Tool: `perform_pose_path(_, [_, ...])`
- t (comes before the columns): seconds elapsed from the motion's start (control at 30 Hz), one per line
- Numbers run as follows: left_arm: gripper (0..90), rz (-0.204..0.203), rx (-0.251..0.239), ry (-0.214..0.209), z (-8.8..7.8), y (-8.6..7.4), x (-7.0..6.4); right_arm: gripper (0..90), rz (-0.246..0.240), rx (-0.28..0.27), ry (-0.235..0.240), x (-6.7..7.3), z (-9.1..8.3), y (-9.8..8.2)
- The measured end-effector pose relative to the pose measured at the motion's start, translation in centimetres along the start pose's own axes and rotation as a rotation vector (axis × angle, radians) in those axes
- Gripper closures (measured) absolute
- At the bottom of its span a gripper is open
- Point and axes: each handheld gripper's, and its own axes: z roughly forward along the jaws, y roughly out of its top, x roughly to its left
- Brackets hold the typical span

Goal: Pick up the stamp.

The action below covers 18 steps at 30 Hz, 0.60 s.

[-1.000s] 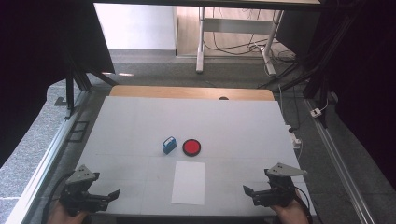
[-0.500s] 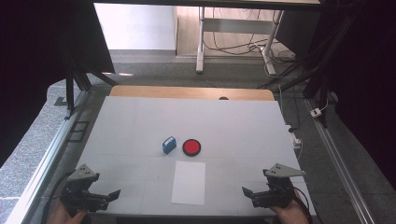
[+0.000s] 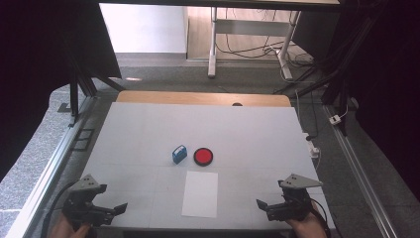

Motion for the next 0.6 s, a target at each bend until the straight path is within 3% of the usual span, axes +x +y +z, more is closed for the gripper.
perform_pose_path(0.2, [0.0,0.027,-0.016,-0.025,0.0,0.2,0.1,0.0,-0.005,0.005,0.003,0.0,0.0,0.0])
perform_pose_path(0.37, [0.0,0.024,-0.043,-0.043,0.0,0.5,0.2,0.0,-0.01,0.01,0.004,0.1,0.1,0.0])
perform_pose_path(0.6, [0.0,0.047,-0.058,-0.032,0.2,1.2,-0.3,0.0,-0.007,0.01,0.006,0.0,0.1,0.0])
